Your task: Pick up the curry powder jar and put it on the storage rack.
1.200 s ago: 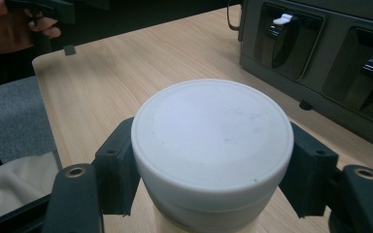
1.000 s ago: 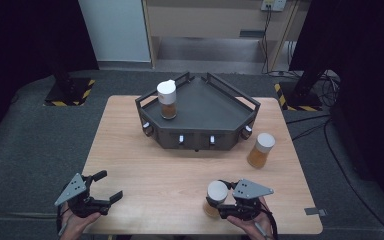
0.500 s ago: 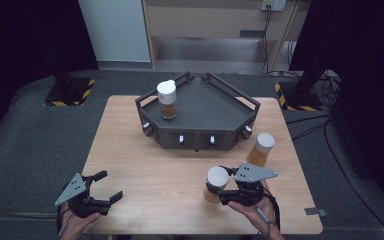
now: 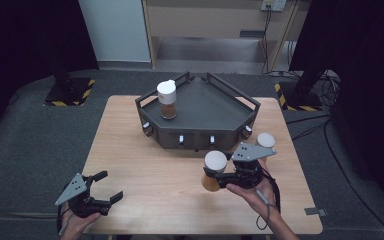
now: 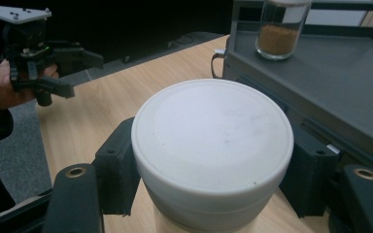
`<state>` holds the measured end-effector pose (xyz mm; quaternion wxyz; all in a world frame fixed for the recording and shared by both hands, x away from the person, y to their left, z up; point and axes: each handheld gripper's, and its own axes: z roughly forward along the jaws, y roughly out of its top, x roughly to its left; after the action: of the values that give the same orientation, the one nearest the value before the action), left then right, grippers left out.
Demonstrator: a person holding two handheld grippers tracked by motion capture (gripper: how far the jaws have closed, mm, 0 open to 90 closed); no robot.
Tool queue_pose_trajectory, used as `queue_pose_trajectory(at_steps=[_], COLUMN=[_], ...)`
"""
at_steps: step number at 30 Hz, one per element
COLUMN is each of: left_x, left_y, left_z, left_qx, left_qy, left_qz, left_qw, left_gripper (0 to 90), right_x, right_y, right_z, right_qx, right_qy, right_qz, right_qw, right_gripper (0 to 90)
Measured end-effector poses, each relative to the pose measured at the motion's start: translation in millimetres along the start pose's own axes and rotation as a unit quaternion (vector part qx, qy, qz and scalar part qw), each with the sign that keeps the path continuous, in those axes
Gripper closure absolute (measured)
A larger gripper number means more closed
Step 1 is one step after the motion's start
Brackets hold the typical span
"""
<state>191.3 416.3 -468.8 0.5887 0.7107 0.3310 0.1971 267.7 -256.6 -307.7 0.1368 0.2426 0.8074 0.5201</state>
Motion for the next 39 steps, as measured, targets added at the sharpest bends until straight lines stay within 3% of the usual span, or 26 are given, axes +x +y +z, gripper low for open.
queue_pose_trajectory(at_steps=[24,39], left_x=[1.3,1.0], left_y=[-0.3,0.9], left_z=[0.3,2.1], left_qx=[0.001,0.008], left_qy=[-0.002,-0.006], left_qz=[-0.003,0.0], left_qw=[1.0,1.0], left_gripper=[0.0,0.0], right_x=[-33.5,-47.3], right_y=[75.4,108.2], right_z=[17.5,37.3], right_qx=[0.008,0.017], right_qy=[-0.004,-0.037], right_qz=[0.005,0.002], right_qw=[0.9999,0.9992], right_gripper=[33.3,33.3])
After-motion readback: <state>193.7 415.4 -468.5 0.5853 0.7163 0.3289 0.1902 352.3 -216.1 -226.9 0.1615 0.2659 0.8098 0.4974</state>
